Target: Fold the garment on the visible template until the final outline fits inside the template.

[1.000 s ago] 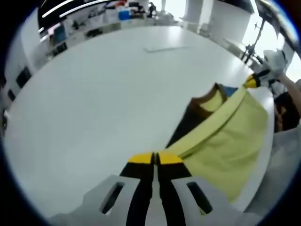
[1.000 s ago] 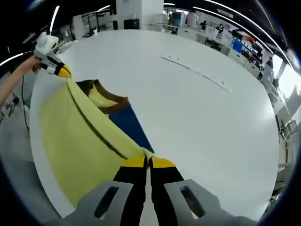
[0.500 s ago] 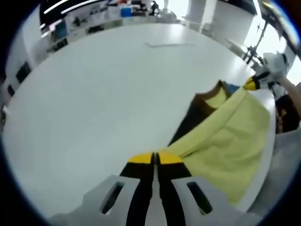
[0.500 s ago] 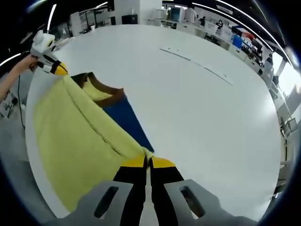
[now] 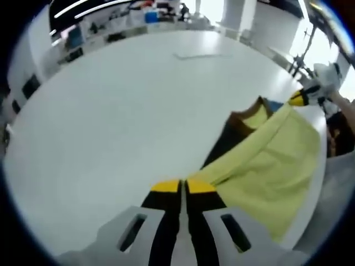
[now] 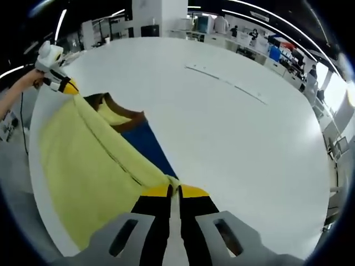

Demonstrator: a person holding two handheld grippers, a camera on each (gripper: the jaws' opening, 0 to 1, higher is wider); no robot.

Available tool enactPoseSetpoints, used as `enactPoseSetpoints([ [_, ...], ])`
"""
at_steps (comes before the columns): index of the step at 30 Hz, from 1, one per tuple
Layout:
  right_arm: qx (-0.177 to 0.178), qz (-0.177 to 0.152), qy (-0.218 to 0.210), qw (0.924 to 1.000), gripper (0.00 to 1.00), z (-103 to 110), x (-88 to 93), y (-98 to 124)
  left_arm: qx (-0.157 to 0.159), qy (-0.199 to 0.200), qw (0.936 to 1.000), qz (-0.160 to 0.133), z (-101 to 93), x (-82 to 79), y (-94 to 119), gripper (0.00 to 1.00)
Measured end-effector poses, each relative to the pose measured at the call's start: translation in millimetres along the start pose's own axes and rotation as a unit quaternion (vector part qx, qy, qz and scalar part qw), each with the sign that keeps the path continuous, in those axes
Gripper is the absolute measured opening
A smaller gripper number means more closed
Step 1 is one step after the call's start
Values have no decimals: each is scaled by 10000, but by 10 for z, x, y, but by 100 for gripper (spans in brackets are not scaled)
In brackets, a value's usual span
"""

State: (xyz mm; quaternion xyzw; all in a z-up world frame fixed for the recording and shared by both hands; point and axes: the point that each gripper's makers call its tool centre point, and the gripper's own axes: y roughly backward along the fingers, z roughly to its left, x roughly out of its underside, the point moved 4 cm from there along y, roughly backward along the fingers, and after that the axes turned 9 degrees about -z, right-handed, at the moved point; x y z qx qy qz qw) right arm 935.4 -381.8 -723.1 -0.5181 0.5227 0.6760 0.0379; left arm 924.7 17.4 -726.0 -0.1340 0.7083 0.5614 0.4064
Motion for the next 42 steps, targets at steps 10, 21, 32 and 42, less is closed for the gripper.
enactPoseSetpoints([
  [10,25,-228,121,9997,10,140,-83,210,-83,-178,9993,-307,-141,-128,297,9],
  [21,-155,-215,134,9996,9,375,-10,202,85,-159,9992,-352,-399,-45,415,7],
  [32,-208,-78,104,9997,5,436,76,74,265,187,9993,-203,-548,126,260,0],
  [42,-180,9,10,9998,2,380,138,-30,266,187,9994,-85,-523,187,93,0],
])
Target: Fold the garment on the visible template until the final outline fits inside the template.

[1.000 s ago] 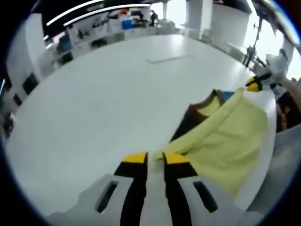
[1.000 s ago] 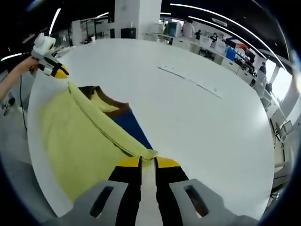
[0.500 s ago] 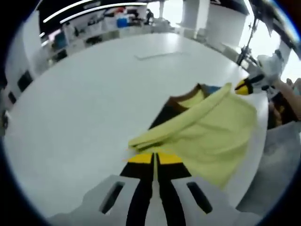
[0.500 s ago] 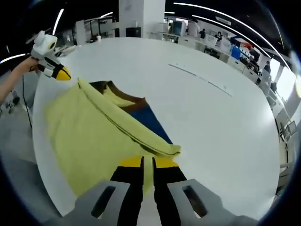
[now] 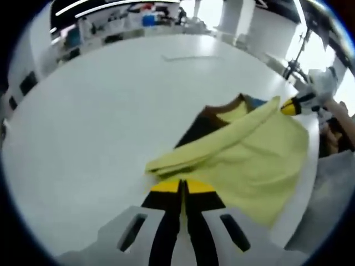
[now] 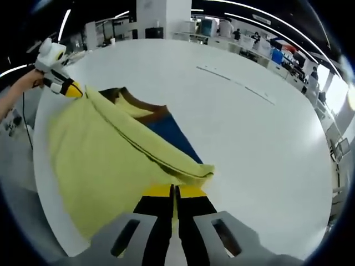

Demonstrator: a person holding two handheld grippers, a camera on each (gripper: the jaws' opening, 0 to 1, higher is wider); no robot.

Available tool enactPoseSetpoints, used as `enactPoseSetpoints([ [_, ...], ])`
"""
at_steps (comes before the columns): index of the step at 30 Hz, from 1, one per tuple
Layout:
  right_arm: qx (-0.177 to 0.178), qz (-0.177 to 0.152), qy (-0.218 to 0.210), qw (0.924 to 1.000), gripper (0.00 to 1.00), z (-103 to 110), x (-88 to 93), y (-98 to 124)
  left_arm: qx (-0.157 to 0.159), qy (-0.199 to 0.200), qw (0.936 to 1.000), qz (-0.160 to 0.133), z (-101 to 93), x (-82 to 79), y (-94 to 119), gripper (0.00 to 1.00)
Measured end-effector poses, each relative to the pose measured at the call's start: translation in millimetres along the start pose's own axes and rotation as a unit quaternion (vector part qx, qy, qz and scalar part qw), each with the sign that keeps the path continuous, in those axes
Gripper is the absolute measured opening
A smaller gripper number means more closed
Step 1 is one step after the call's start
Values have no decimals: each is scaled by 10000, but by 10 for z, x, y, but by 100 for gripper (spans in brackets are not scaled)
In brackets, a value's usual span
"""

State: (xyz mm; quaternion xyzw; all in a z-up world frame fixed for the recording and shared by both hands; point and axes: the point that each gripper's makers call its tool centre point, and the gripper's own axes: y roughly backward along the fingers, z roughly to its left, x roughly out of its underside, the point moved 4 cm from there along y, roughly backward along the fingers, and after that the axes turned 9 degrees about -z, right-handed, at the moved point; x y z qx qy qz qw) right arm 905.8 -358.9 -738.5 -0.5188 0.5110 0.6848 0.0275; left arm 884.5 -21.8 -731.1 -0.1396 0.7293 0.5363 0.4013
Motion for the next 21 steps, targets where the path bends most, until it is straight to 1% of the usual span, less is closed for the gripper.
enactPoseSetpoints([
  [4,-7,-15,-12,10000,1,-26,-31,-45,8,-11,10000,-18,7,-35,-25,0],
  [8,-13,-21,20,10000,1,-52,-78,-83,4,-85,10000,-36,60,-95,-71,0],
  [12,-35,-42,52,10000,1,-71,-131,-125,87,51,9999,-111,91,-145,-111,0],
  [16,-34,-99,51,9999,1,-108,-182,-159,42,78,9998,-193,158,-212,-151,0],
  [21,-88,-222,-121,9996,1,-175,-240,-211,-8,95,9997,-236,241,-282,-226,0],
])
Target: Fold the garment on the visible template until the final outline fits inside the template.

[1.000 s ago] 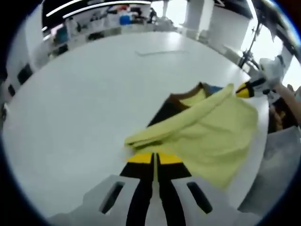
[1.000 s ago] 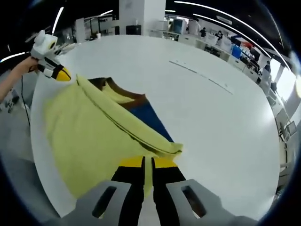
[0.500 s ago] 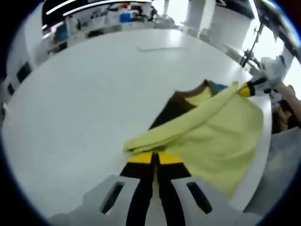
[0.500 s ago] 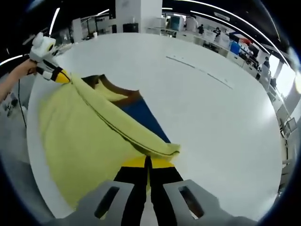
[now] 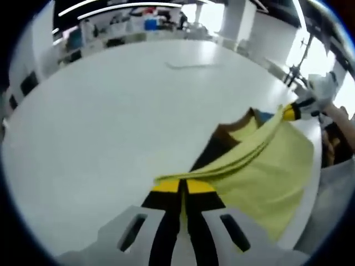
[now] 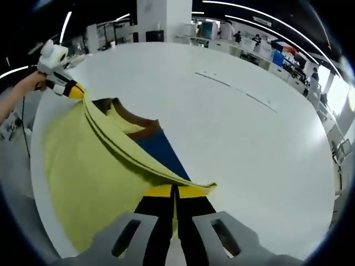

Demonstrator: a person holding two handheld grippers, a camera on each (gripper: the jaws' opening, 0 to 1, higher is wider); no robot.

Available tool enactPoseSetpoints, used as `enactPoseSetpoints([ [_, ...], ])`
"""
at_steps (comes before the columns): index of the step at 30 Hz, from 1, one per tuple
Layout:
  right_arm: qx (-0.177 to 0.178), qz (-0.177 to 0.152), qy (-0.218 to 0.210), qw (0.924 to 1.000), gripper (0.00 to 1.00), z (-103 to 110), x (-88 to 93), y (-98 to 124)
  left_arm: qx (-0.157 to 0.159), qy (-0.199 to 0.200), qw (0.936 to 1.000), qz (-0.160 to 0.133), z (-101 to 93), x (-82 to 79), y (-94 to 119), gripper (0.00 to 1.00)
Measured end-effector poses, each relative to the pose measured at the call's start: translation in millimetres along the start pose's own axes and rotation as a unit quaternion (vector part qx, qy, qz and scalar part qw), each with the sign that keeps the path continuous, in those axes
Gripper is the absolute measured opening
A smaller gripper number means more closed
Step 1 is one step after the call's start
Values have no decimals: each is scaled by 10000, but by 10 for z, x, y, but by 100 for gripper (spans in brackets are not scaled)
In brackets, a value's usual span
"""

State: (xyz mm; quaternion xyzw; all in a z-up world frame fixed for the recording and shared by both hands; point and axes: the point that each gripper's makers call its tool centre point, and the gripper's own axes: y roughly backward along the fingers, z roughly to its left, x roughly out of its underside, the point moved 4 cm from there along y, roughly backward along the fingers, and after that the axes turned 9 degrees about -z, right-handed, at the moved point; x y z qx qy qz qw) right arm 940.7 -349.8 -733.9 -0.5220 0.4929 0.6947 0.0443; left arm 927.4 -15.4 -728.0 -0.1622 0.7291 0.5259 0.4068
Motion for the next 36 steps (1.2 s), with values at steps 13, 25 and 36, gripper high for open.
enactPoseSetpoints([
  [13,29,74,-81,9999,1,-101,41,-67,-70,11,10000,34,128,0,-102,0],
  [25,-103,9,97,9999,5,77,11,90,61,-63,9999,-66,39,-10,104,0],
  [36,-128,-49,241,9996,10,215,22,417,178,-142,9995,-211,-167,-61,349,6],
])
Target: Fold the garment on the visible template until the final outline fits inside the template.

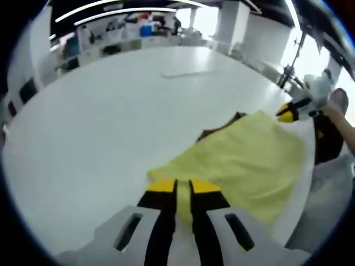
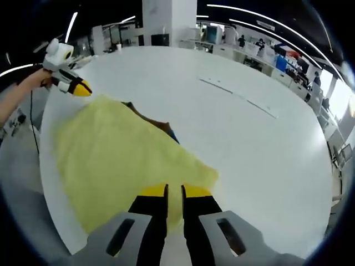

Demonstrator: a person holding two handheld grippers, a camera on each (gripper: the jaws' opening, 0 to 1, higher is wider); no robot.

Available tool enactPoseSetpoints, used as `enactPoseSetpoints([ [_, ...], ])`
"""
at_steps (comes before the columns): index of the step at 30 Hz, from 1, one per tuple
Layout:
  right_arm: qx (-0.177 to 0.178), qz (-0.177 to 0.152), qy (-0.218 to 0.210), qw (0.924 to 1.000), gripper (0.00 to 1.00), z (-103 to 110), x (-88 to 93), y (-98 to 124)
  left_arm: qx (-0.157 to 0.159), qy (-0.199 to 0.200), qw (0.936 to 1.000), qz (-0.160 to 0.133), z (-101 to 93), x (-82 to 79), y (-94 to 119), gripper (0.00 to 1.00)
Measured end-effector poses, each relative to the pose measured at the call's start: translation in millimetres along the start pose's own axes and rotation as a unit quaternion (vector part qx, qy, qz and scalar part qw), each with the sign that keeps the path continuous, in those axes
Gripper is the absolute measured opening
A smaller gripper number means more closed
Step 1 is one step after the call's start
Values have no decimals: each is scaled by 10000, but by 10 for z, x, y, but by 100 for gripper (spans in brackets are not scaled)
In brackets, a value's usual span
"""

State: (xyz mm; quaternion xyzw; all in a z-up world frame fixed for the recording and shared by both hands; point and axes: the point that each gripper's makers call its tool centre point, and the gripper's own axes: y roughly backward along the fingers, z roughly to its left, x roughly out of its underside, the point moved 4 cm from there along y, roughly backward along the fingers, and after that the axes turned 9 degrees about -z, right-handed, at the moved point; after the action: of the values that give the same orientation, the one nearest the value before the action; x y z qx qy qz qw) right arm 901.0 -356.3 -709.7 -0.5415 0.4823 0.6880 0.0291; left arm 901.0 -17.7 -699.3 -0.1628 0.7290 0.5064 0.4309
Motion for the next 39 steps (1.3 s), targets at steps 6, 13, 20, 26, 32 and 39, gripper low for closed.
enactPoseSetpoints([
  [6,33,-160,24,9999,11,89,18,208,99,-101,9999,-44,-200,-9,173,9],
  [13,61,-240,-4,9997,15,169,111,458,8,-252,9996,-139,-384,53,425,18],
  [20,108,-288,-80,9995,18,262,261,591,46,-204,9998,-68,-497,213,591,19],
  [26,131,-302,-236,9992,20,368,383,710,-64,-64,9999,85,-539,481,729,21],
  [32,138,-258,-425,9987,20,428,549,782,-54,216,9997,133,-566,693,855,21],
  [39,24,-118,-480,9988,19,540,690,778,-153,426,9989,75,-542,847,936,17],
])
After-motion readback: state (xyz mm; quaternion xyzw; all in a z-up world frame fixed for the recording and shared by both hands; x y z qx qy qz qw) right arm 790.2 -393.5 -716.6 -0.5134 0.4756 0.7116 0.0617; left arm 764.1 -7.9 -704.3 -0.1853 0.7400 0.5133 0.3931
